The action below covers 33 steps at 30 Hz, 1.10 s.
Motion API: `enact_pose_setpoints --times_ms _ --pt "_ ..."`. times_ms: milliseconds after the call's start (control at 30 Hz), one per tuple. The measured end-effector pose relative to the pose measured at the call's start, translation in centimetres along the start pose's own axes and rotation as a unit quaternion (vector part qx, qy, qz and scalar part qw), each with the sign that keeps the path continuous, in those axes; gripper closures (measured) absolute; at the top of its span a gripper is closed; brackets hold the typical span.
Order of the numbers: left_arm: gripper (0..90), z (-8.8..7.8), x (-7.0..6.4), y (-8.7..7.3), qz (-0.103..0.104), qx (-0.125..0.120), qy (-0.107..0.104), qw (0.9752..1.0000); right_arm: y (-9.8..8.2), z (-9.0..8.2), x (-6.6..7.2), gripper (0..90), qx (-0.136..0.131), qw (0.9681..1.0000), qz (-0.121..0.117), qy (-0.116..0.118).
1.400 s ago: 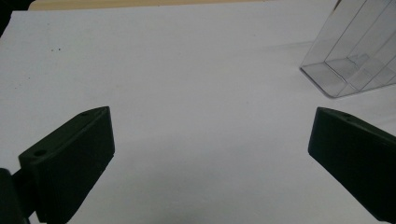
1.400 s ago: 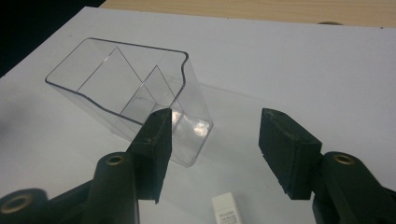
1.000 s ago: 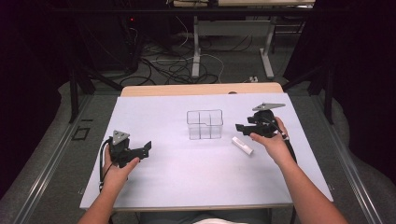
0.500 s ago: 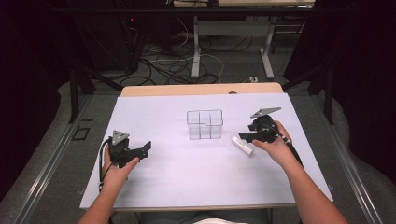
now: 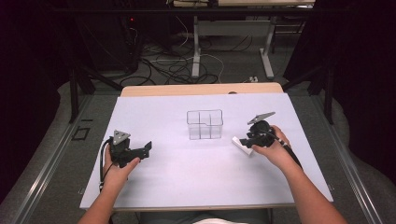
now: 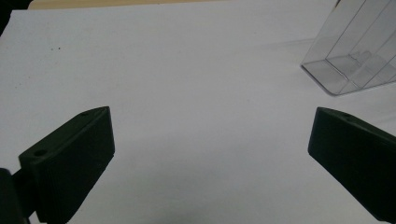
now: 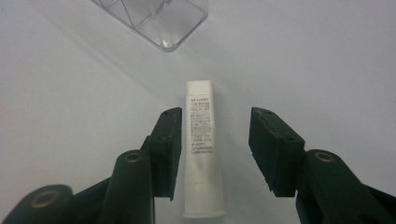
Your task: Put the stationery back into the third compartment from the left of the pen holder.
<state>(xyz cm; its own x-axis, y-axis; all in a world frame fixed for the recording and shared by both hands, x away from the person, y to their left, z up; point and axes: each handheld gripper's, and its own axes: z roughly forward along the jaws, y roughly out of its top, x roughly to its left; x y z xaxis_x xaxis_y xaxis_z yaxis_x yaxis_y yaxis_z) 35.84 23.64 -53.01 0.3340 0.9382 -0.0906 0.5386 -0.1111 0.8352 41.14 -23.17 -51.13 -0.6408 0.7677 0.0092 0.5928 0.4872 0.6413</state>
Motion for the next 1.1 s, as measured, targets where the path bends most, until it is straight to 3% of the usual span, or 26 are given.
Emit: enact_pose_setpoints --times_ms 100,133,167,333,600,633,800,900,1100 --pt "0.4 0.0 0.0 0.0 -0.001 0.000 -0.001 1.0000 -0.2 0.6 0.3 53.9 -0.008 0.9998 0.014 0.008" --pt "0.4 0.0 0.0 0.0 -0.001 0.000 -0.001 1.0000 0.0 0.3 0.2 53.9 0.033 0.9994 0.004 0.007" --pt "0.5 0.0 0.0 0.0 0.000 0.001 -0.001 1.0000 -0.1 0.8 0.2 53.9 0.014 0.9998 0.008 0.007" --pt "0.5 0.0 0.0 0.0 0.000 0.002 -0.001 1.0000 0.2 1.8 0.4 53.8 0.013 0.9999 0.008 0.008" --pt "0.5 0.1 0.0 -0.1 -0.003 0.000 -0.001 1.0000 0.4 2.2 0.5 55.3 0.041 0.9991 0.013 0.002" --pt "0.5 0.0 0.0 -0.1 -0.001 0.001 0.000 1.0000 0.3 2.3 0.5 55.3 0.035 0.9993 0.014 -0.001" --pt "0.4 0.0 0.0 0.0 0.000 0.001 0.000 1.0000 0.0 1.8 0.4 54.9 0.062 0.9979 0.017 -0.002" --pt "0.4 0.0 0.0 0.0 -0.001 0.002 -0.001 1.0000 -0.4 2.0 0.4 54.5 0.072 0.9972 0.018 0.010" --pt "0.4 0.0 0.0 0.0 -0.001 0.002 0.000 1.0000 -0.8 2.2 0.5 54.7 0.102 0.9948 0.007 0.001"
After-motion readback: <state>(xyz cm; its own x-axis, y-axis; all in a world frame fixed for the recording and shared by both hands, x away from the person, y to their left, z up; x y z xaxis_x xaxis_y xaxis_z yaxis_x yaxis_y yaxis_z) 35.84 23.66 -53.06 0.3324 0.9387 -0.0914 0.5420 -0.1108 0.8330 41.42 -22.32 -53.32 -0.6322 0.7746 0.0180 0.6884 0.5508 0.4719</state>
